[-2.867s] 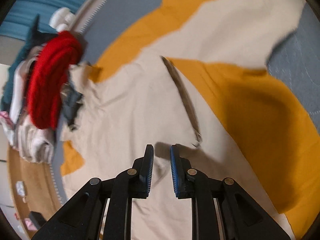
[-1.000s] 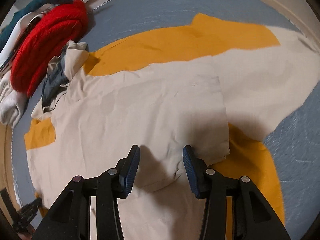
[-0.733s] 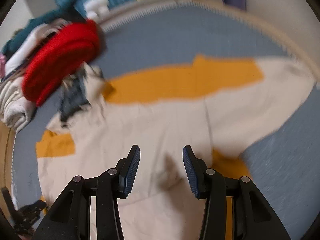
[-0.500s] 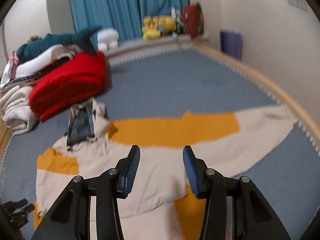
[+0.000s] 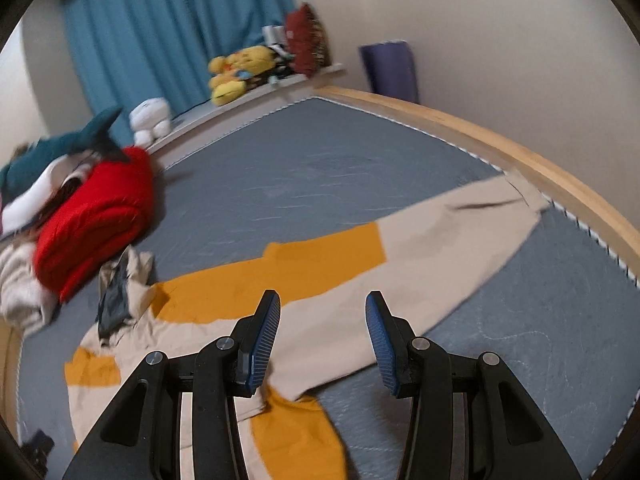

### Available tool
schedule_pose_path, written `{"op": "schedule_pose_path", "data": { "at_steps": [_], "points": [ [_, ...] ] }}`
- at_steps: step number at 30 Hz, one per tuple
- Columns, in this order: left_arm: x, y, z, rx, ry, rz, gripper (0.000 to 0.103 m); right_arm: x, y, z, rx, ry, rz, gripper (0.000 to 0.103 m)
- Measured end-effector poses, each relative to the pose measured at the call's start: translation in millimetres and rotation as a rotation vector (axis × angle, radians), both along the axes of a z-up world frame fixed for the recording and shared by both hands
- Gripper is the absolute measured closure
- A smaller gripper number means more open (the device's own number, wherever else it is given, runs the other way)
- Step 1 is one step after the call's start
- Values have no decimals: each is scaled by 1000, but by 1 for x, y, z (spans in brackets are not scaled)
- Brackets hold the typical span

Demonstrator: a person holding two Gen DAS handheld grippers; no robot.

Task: Fold large clothes
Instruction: 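Grasp the cuff of the other sleeve with the right tool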

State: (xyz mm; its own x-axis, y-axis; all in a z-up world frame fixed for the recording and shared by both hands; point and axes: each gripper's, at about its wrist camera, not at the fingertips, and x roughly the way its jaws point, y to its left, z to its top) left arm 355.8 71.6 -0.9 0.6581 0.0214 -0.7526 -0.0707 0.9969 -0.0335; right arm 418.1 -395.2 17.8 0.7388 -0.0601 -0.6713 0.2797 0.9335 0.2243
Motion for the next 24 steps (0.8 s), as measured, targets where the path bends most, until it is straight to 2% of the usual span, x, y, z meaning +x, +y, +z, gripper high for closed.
{"op": "schedule_pose_path", "data": {
  "at_steps": [9, 14, 21, 24],
  "points": [
    [6, -2, -10, 0, 24, -18, 59, 4, -95, -7, -16, -15, -38, 57],
    [11, 0, -16, -14, 47, -21, 59, 9, -147, -37, -13, 61, -119, 57],
    [18, 3, -24, -37, 80, -18, 59, 24, -198, -87, 162, 97, -223, 57],
    [17, 2, -28, -26, 89, -30, 59, 39, -213, -114, 241, 126, -233, 57]
  ]
}}
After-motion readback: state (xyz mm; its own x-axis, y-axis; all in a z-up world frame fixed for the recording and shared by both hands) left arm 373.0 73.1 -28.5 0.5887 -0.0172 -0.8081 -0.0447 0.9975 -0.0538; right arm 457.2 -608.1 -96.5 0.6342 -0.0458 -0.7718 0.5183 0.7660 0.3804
